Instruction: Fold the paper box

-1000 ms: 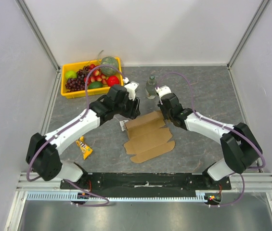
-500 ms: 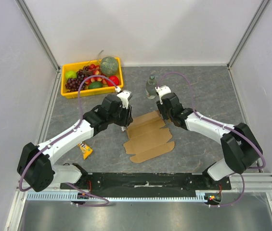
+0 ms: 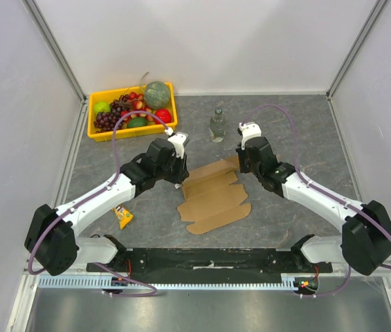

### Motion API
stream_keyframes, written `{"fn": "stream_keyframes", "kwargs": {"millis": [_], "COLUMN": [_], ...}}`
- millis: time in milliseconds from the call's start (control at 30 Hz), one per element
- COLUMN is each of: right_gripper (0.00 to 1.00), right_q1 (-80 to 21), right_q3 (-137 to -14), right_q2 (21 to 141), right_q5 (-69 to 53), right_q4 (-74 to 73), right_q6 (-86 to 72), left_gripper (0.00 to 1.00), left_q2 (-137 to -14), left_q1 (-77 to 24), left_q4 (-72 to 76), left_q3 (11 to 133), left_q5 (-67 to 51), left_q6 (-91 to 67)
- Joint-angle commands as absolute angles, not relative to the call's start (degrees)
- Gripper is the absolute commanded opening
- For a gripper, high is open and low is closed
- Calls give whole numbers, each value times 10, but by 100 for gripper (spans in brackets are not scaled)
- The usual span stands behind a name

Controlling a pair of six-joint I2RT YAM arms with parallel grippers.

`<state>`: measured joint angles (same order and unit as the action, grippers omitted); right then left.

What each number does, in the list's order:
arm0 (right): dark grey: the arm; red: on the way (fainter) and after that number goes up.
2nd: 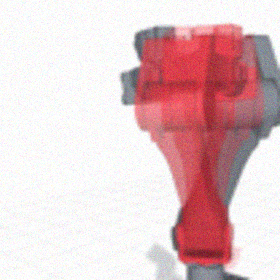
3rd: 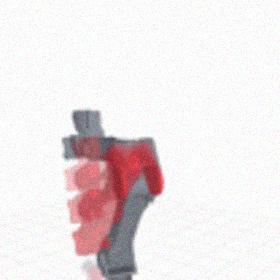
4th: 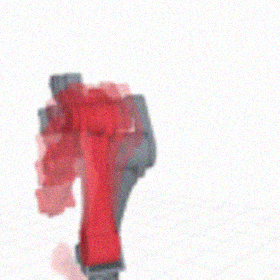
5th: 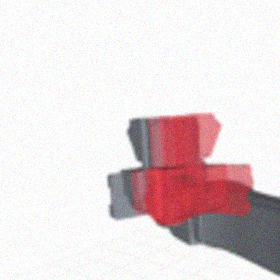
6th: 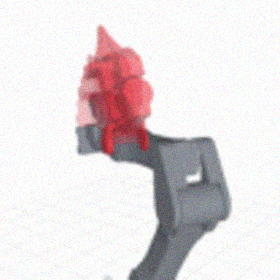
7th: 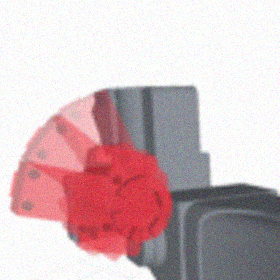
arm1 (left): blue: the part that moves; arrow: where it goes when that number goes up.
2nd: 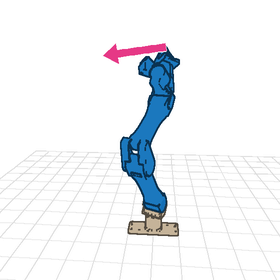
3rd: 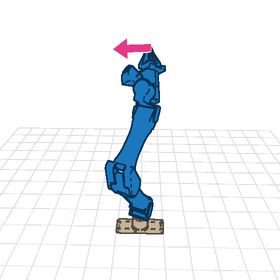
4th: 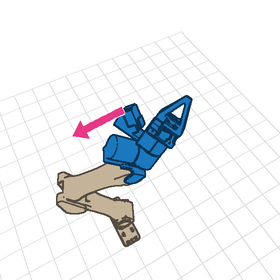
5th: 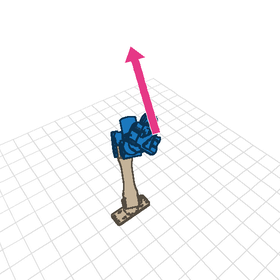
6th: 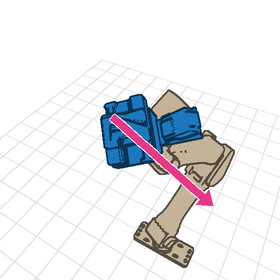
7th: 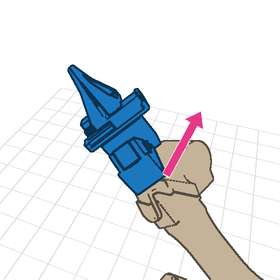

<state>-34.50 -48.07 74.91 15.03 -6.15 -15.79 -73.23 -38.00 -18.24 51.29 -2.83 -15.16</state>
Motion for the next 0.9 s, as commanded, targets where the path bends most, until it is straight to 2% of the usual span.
{"fn": "stream_keyframes", "kwargs": {"millis": [0, 533, 867], "right_gripper": [13, 0, 0], "right_q1": [-339, -321, -286], "right_q3": [-461, -441, -426], "right_q2": [731, 788, 824], "right_q5": [130, 120, 86], "right_q4": [-62, -60, -39], "right_q6": [-213, -267, -294], "left_gripper": [24, 19, 17], "left_q2": [-728, -737, -743], "left_q1": [-384, -395, -400], "left_q4": [-158, -157, -152], "left_q3": [508, 492, 476], "left_q5": [-40, -45, -44], "left_q6": [-171, -179, -186]}}
